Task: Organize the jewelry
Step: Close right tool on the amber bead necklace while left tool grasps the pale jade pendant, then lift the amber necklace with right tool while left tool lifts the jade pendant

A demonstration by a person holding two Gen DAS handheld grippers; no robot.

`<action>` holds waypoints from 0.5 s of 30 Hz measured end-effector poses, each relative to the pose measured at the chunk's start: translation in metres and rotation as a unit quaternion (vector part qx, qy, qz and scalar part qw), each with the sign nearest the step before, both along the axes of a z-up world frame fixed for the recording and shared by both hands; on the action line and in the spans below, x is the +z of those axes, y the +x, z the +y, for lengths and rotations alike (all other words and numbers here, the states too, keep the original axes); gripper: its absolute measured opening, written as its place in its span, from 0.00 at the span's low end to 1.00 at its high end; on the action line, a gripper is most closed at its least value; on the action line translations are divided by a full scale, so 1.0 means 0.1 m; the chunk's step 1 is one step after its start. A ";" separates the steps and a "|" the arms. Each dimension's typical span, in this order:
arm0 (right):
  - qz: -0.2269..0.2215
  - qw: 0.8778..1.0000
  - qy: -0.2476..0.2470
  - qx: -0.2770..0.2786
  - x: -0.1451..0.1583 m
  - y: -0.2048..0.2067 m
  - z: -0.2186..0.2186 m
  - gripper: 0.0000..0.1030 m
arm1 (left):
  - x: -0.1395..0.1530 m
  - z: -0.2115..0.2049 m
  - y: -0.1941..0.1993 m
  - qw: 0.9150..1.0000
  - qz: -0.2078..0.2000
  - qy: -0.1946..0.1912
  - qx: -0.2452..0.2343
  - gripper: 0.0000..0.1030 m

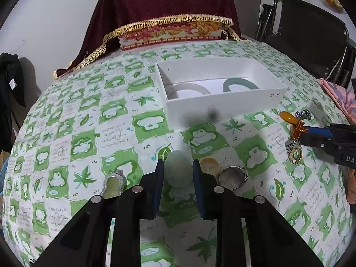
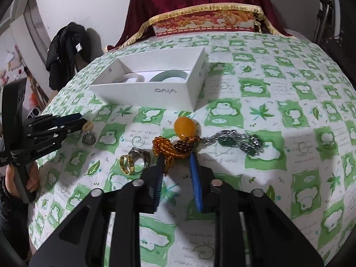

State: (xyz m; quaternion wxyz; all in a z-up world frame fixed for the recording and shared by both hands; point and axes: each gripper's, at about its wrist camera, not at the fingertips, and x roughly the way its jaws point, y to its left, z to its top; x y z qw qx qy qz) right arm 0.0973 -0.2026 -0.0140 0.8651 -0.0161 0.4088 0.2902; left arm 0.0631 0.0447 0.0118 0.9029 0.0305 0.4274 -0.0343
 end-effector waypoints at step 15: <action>-0.007 1.000 0.018 -0.010 0.04 0.12 0.07 0.23 | 0.06 -0.04 -0.06 1.000 -0.027 0.006 -0.007 0.25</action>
